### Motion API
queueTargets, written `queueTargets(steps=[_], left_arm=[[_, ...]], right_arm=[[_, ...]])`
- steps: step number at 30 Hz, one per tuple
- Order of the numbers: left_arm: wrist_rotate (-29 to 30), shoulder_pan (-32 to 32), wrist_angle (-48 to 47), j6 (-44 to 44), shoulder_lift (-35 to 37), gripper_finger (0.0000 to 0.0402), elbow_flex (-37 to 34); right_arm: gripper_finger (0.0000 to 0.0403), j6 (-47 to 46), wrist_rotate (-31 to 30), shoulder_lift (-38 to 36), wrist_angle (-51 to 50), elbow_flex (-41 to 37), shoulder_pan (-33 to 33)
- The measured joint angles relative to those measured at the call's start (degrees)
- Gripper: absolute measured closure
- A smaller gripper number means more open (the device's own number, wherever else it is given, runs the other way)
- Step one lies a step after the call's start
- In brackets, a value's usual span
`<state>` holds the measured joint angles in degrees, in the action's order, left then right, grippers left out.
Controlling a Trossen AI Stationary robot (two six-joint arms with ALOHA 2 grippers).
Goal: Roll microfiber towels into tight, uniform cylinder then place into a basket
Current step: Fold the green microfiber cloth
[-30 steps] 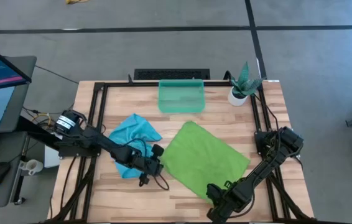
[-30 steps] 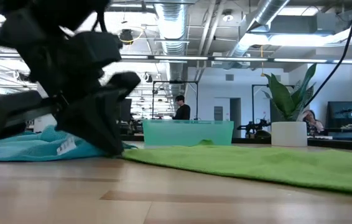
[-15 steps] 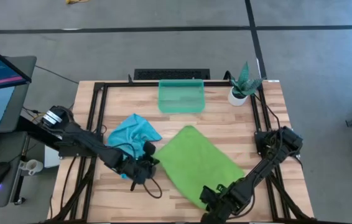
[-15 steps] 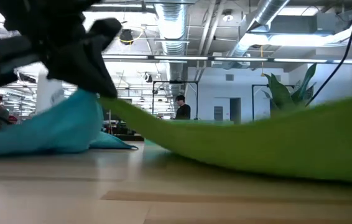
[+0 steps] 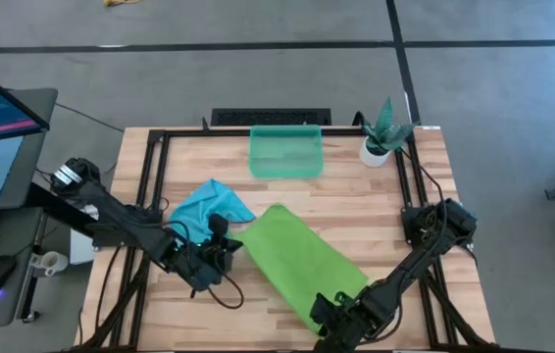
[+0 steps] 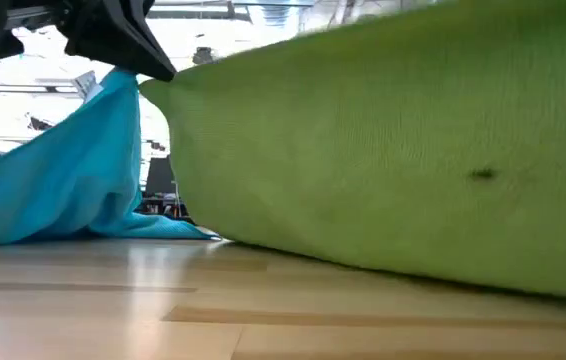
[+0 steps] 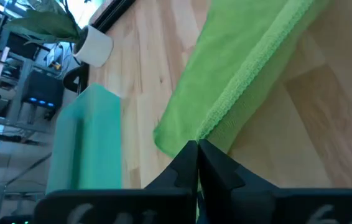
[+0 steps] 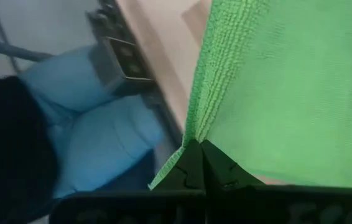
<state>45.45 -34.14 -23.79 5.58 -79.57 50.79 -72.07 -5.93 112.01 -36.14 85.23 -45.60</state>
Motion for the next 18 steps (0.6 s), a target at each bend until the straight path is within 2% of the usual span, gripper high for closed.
queueTargets(steps=[8, 14, 18], left_arm=[[-1.18, 4.76, 0.61, 0.75, 0.04, 0.0401, 0.43], [-8.63, 7.67, -0.3, -0.85, -0.46, 0.0401, 0.43], [-10.56, 7.39, -2.82, -3.26, -0.72, 0.0401, 0.43]], right_arm=[[0.0399, -9.51, -0.47, 0.0, -16.22, 0.0, 0.07], [0.04, -10.63, -0.19, 0.01, -17.08, -0.02, 0.64], [0.04, -11.07, -0.56, 0.01, -16.64, -0.07, 1.37]])
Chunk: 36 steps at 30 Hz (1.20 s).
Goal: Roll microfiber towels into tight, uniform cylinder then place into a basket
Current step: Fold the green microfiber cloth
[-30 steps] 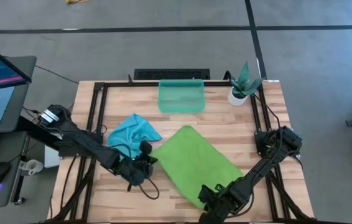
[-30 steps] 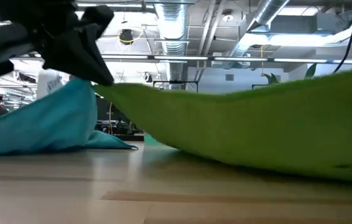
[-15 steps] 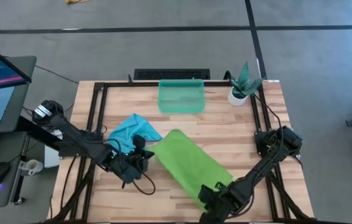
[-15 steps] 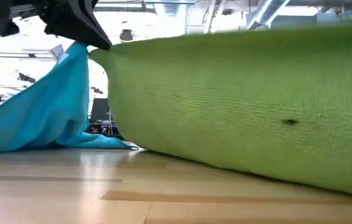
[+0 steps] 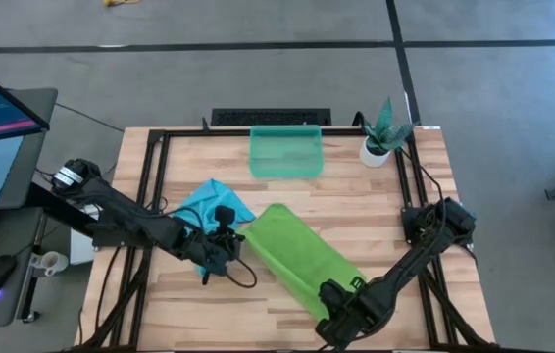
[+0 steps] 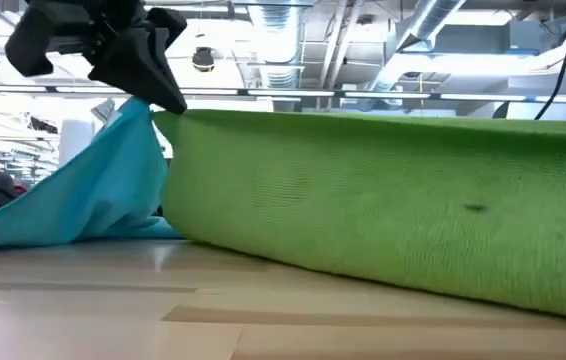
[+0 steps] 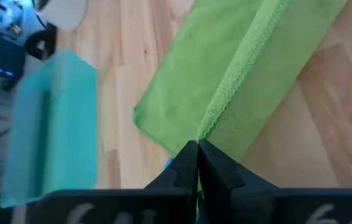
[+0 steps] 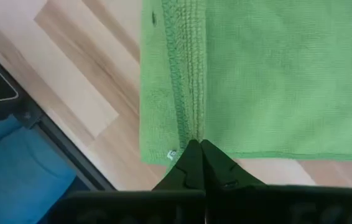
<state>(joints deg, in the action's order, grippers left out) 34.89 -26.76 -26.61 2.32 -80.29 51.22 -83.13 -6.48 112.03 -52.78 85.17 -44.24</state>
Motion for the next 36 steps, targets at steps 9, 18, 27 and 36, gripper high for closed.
queueTargets(steps=[9, 18, 27, 36], left_arm=[[-9.4, -3.28, -9.48, -14.68, 0.0, 0.0401, 0.0], [-13.16, -5.34, -8.25, -19.52, 0.0, 0.0374, 0.0], [-13.04, -4.59, -7.81, -14.95, -0.37, 0.0349, -0.02], [-17.82, -4.6, -3.72, -12.69, -0.44, 0.0342, -0.04]], right_arm=[[0.0401, 4.77, -0.58, 0.0, 6.51, -0.02, 1.77], [0.0401, 7.13, -0.9, 0.0, 9.12, -0.02, 2.34], [0.0401, 7.26, -0.91, 0.0, 9.04, -0.02, 2.26], [0.0399, 7.26, -0.91, 0.02, 8.38, -0.04, 2.26]])
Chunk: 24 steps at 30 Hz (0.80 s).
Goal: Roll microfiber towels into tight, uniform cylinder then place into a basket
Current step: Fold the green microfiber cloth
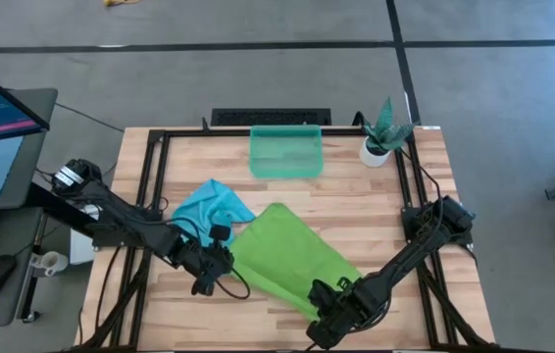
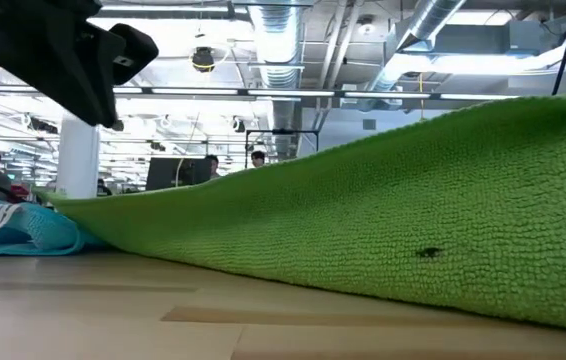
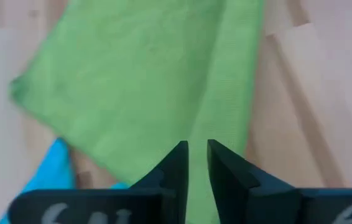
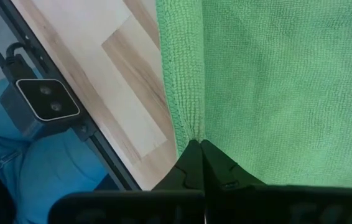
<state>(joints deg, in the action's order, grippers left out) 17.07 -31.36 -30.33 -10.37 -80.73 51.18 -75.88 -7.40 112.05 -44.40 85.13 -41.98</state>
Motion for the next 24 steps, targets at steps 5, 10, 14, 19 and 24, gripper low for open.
queueTargets(steps=[5, 10, 14, 19, 24], left_arm=[[-2.11, -0.74, -0.01, 0.07, 0.0, 0.0292, -0.41], [-2.07, -1.07, 0.64, 1.13, 0.0, 0.0264, -3.01], [-1.55, -1.07, 1.42, 1.39, 0.0, 0.0264, -5.9], [-1.32, -1.07, 4.29, 1.06, 0.0, 0.0271, -8.45], [-1.32, -1.07, 6.07, 1.12, 0.0, 0.0273, -10.73]], right_arm=[[0.0398, 0.0, 0.0, 0.0, 0.02, 0.01, 0.0], [0.0399, 0.0, 0.0, 0.0, 0.02, 0.0, 0.0], [0.0398, 0.0, 0.0, 0.0, 0.05, 0.0, 0.0], [0.0399, -0.01, 0.0, 0.0, 0.06, 0.01, 0.0], [0.0398, -0.07, 0.01, 0.0, 0.11, 0.0, 0.0]])
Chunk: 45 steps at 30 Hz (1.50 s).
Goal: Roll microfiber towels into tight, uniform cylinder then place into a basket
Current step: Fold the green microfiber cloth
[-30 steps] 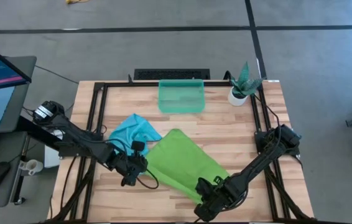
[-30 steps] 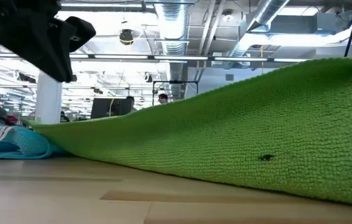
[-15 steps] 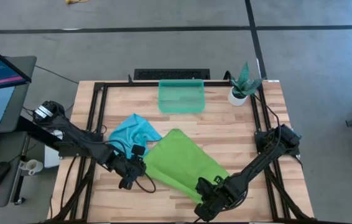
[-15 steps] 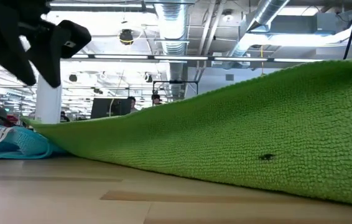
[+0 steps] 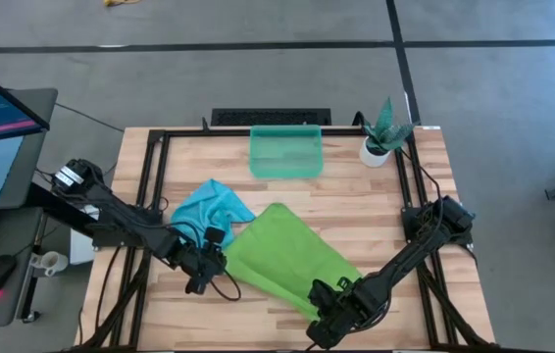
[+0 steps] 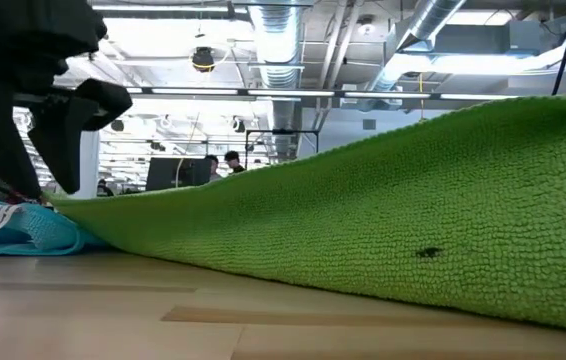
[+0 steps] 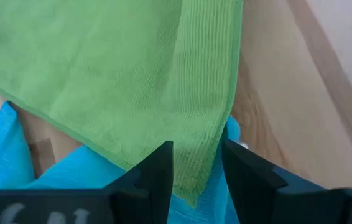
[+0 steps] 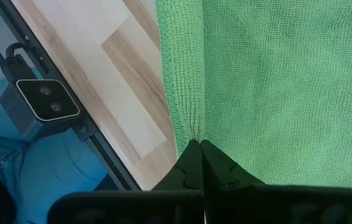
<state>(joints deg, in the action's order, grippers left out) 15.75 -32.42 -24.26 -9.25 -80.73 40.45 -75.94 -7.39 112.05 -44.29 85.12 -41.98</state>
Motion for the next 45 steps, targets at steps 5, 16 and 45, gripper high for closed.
queueTargets(steps=[5, 16, 45], left_arm=[[0.3, 0.0, 1.66, 0.1, 0.0, 0.0274, -1.75], [4.55, 0.0, 2.62, 0.1, 0.0, 0.0294, -1.99], [18.05, 1.06, -11.58, 1.27, 0.17, 0.0401, 13.72]], right_arm=[[0.0398, 0.02, 0.01, 0.0, 0.0, 0.0, 0.0], [0.0398, -0.04, 0.07, 0.0, 0.02, 0.0, 0.0], [0.0399, -1.14, 1.5, 0.07, -5.95, 2.78, -3.69]])
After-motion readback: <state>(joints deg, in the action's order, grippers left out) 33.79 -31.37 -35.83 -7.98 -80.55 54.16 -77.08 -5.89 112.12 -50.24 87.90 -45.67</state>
